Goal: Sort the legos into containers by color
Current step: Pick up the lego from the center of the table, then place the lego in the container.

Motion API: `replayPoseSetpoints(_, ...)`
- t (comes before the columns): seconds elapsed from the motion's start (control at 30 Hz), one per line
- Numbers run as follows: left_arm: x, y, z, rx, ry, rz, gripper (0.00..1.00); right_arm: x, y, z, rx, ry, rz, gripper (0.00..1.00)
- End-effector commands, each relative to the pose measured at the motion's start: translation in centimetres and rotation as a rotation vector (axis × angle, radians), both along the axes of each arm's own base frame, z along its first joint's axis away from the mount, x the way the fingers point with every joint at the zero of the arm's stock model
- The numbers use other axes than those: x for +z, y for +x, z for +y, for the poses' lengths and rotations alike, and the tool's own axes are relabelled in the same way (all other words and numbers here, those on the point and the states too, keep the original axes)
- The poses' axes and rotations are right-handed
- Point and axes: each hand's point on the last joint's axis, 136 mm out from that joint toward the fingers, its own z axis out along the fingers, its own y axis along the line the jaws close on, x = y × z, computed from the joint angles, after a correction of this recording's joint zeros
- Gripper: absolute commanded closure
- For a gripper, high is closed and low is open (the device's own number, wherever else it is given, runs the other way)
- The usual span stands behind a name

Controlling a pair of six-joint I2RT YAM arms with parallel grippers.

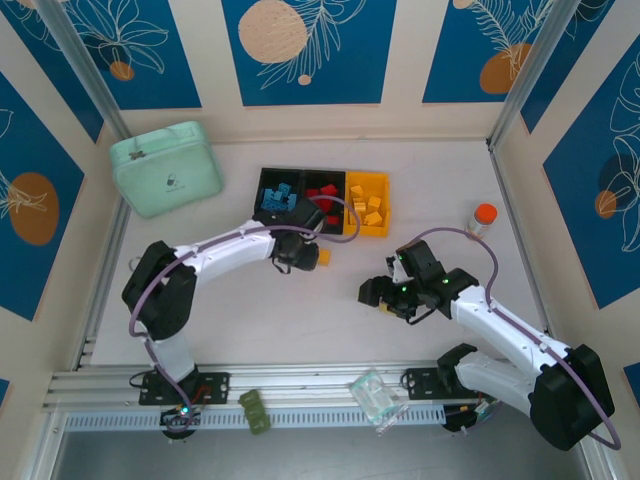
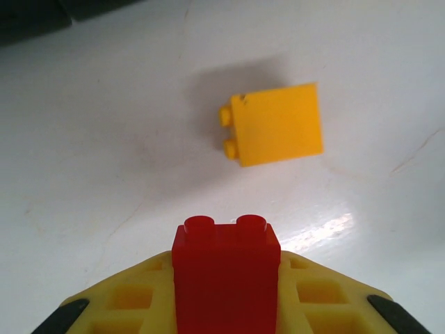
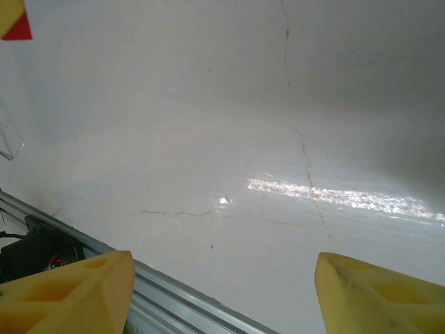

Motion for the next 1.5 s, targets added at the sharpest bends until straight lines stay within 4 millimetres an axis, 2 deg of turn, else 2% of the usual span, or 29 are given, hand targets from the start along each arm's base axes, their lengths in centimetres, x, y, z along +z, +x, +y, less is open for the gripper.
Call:
replayPoseSetpoints(0.0,2.4,2.1,-1.0,-0.012,-0.039,-0.021,0.82,0.3,0.1,0.1,-0.011,0.017,-0.003,0.31)
replayPoseSetpoints(0.1,3.3,4.6,-1.8,0.0,-0.058,-0.038,0.82,0.0,-0.1,-0.1,-0.017,0.016,0.004,0.31)
replayPoseSetpoints(0.37,3.3,11.0,-3.2,0.06,-0.109,-0.048,0.81,-0.4,-0.5,-0.3,-0.037,0.02,0.012,0.31)
replayPoseSetpoints(0.63,3.0,14.6,-4.9,0.068,-0.146,-0.05,0.78,-0.7,-0.5,-0.7,-0.052,0.01,0.02,0.31)
replayPoseSetpoints(0.83,2.3,15.5,-5.8,0.07,-0.171,-0.033,0.76,-0.7,-0.3,-0.9,-0.061,0.01,0.021,0.31)
replayPoseSetpoints(0.97,1.9,15.7,-6.0,0.074,-0.172,-0.03,0.63,-0.6,-0.3,-0.9,-0.061,0.012,0.021,0.31)
replayPoseSetpoints(1.13,2.9,15.6,-5.8,0.075,-0.175,-0.046,0.53,-0.2,-0.1,-0.8,-0.057,0.015,0.013,0.31)
replayPoseSetpoints(1.3,4.2,15.1,-5.4,0.074,-0.185,-0.062,0.53,0.2,0.0,-0.7,-0.045,-0.011,0.001,0.31)
replayPoseSetpoints(1.47,5.7,13.6,-4.9,0.068,-0.224,-0.074,0.53,0.6,0.1,-0.5,-0.036,-0.017,-0.009,0.31)
